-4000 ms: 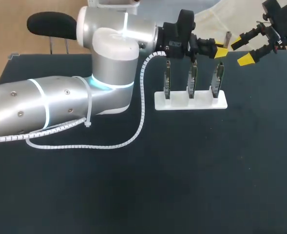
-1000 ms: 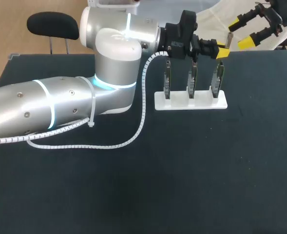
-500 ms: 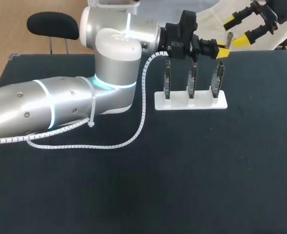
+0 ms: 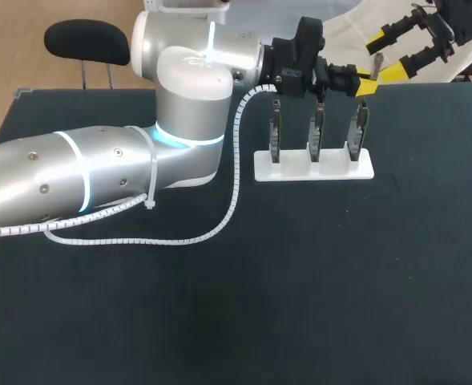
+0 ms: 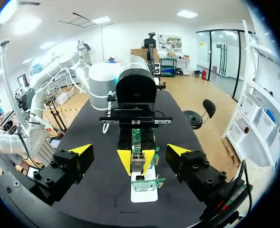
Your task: Pick up the optical module with the left hand, and insert it into the network port with the right hand.
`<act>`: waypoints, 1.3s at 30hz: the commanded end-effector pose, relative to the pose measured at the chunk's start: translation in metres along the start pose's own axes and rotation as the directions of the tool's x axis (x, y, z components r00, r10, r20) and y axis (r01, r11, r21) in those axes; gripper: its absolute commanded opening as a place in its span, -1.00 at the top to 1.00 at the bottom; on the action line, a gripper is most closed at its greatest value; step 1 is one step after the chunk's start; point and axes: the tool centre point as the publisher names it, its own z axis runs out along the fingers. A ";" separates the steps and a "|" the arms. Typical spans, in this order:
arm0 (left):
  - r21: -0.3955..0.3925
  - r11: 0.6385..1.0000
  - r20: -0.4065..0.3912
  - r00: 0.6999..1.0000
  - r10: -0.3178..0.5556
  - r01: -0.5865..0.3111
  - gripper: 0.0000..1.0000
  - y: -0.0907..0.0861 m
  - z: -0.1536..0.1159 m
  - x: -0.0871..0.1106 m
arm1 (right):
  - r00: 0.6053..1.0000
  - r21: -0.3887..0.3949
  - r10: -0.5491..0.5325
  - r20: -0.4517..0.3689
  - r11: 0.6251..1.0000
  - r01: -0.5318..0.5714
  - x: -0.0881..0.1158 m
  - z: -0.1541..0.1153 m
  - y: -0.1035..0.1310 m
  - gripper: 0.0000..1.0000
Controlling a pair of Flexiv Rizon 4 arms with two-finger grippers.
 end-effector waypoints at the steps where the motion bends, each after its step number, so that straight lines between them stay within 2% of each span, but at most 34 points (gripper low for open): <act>1: 0.003 1.000 -0.001 1.000 0.000 0.000 1.00 0.002 0.001 0.000 | 1.000 0.020 0.002 -0.001 1.000 -0.002 0.001 0.001 0.005 -1.00; 7: 0.003 1.000 -0.001 1.000 0.000 0.000 1.00 0.002 0.001 0.000 | 1.000 0.042 0.011 -0.004 0.999 -0.011 0.002 0.000 0.002 -1.00; 8: 0.003 1.000 -0.001 1.000 0.000 0.000 1.00 0.002 0.001 0.000 | 1.000 0.041 0.011 -0.002 0.999 -0.011 0.002 -0.001 0.002 0.00; 9: 0.003 1.000 -0.001 1.000 0.000 0.000 1.00 0.002 0.001 0.000 | 1.000 0.041 0.010 -0.003 0.999 -0.010 0.002 -0.001 0.002 0.40; 10: 0.003 1.000 -0.001 1.000 0.000 0.000 1.00 0.002 0.001 0.000 | 1.000 0.042 0.006 -0.001 0.999 -0.006 0.002 -0.001 0.001 0.97; 36: 0.003 1.000 -0.001 1.000 0.000 0.000 1.00 0.002 0.001 0.000 | 1.000 0.057 -0.002 0.000 0.998 0.002 0.000 -0.001 0.003 1.00; 37: 0.003 1.000 -0.001 1.000 0.000 0.000 0.35 0.002 0.001 0.000 | 1.000 0.056 -0.002 -0.001 0.998 0.002 0.000 0.000 0.003 1.00; 38: 0.003 1.000 -0.001 1.000 0.000 0.000 -0.92 0.002 0.001 0.000 | 1.000 0.054 -0.004 0.000 0.999 0.004 -0.001 0.001 0.003 1.00; 39: 0.003 1.000 -0.001 1.000 0.000 0.000 -1.00 0.002 0.001 0.000 | 1.000 0.053 -0.004 0.001 0.999 0.004 -0.001 0.001 0.003 1.00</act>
